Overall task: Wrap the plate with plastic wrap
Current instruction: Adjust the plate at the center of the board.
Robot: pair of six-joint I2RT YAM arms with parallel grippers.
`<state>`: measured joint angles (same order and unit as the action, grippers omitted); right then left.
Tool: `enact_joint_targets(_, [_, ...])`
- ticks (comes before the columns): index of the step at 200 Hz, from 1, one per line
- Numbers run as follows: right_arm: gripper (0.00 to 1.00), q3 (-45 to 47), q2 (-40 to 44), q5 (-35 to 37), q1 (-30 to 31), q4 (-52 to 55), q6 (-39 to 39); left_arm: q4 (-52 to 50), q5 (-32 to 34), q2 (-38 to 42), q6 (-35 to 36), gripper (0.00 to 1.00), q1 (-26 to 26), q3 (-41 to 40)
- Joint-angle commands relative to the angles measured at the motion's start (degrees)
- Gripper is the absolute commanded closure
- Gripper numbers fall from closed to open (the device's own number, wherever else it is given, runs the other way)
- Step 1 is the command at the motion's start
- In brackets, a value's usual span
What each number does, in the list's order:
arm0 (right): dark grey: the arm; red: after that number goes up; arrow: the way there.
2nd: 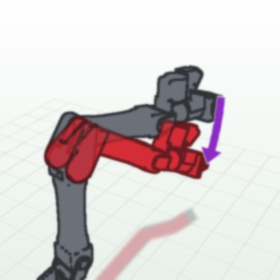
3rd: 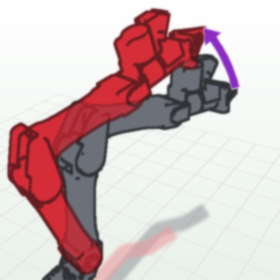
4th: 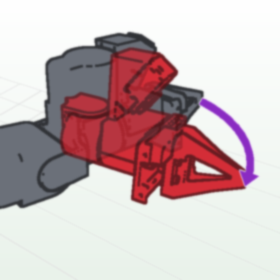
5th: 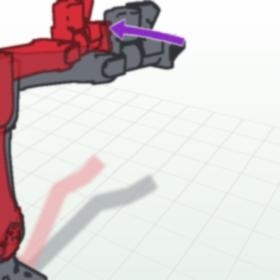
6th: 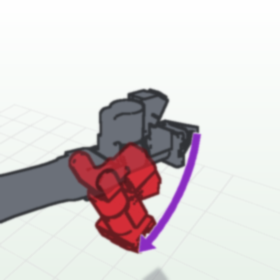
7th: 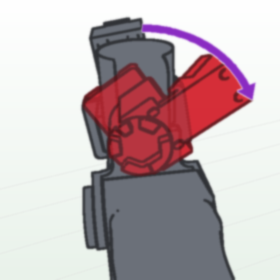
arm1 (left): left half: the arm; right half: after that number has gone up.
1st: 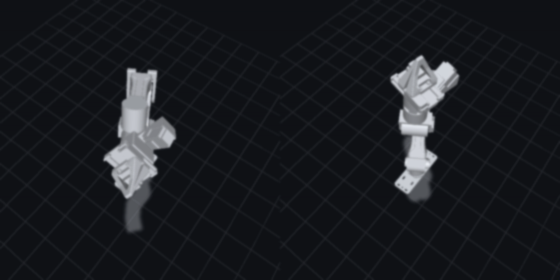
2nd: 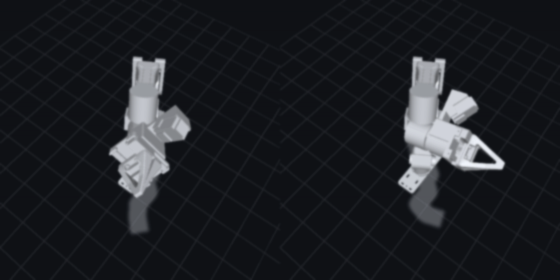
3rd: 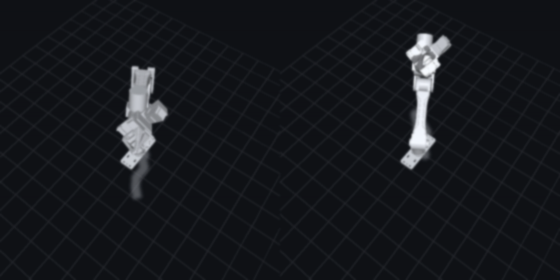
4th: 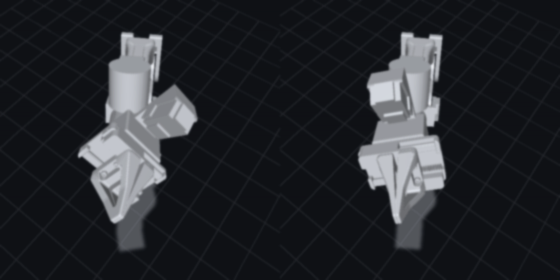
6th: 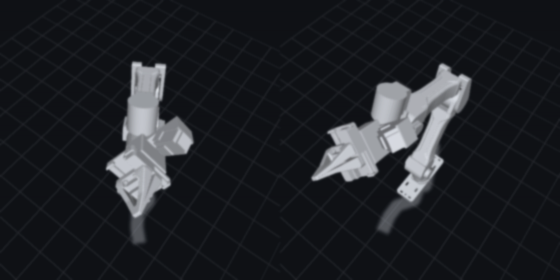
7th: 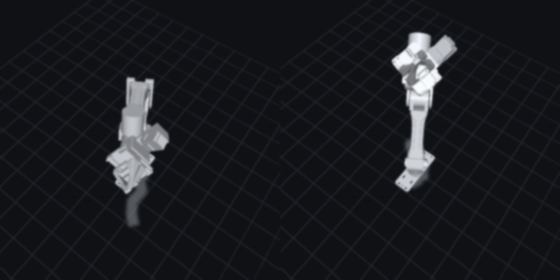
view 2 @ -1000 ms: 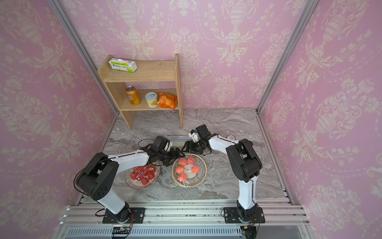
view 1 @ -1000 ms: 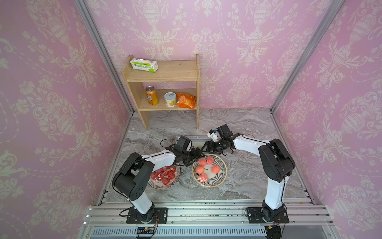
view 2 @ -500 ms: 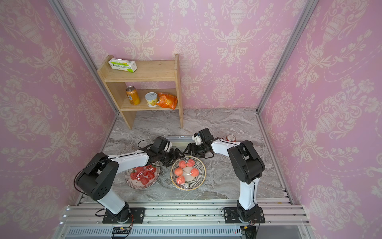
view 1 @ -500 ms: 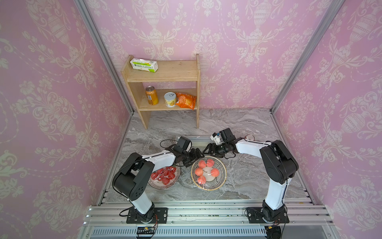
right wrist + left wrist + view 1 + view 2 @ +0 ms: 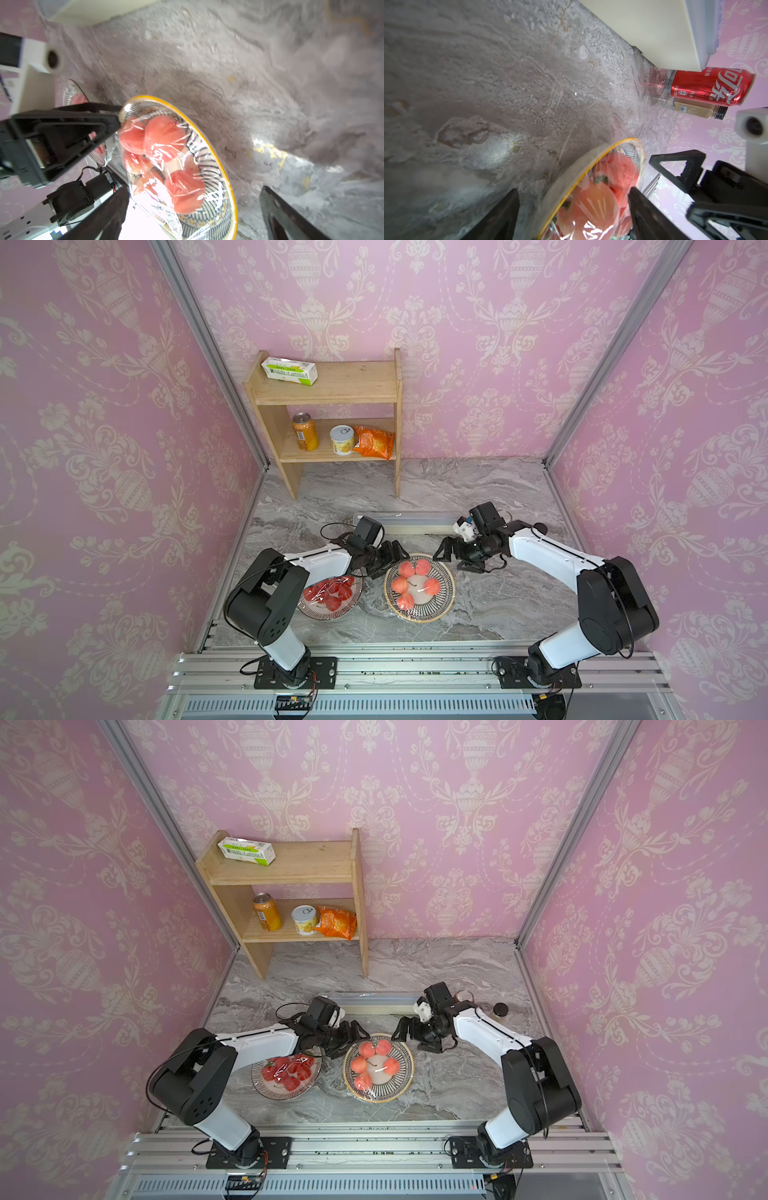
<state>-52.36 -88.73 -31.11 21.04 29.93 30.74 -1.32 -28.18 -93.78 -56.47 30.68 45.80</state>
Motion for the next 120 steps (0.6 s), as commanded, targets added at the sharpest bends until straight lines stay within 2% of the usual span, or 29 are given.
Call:
enact_joint_targets(1, [0.0, 1.0, -0.9, -2.3, 2.2, 0.0, 3.0, -1.1, -0.2, 1.0, 0.5, 0.17, 0.4, -0.2])
enact_joint_targets(29, [0.0, 1.1, -3.5, -2.6, 3.9, -4.5, 5.5, -0.3, -0.1, 0.8, 0.0, 0.17, 0.4, -0.2])
enact_joint_targets(120, [0.0, -8.0, -13.5, -3.5, 4.0, -12.2, 4.7, 1.6, 0.0, -0.3, -0.8, 0.17, 0.4, -1.2])
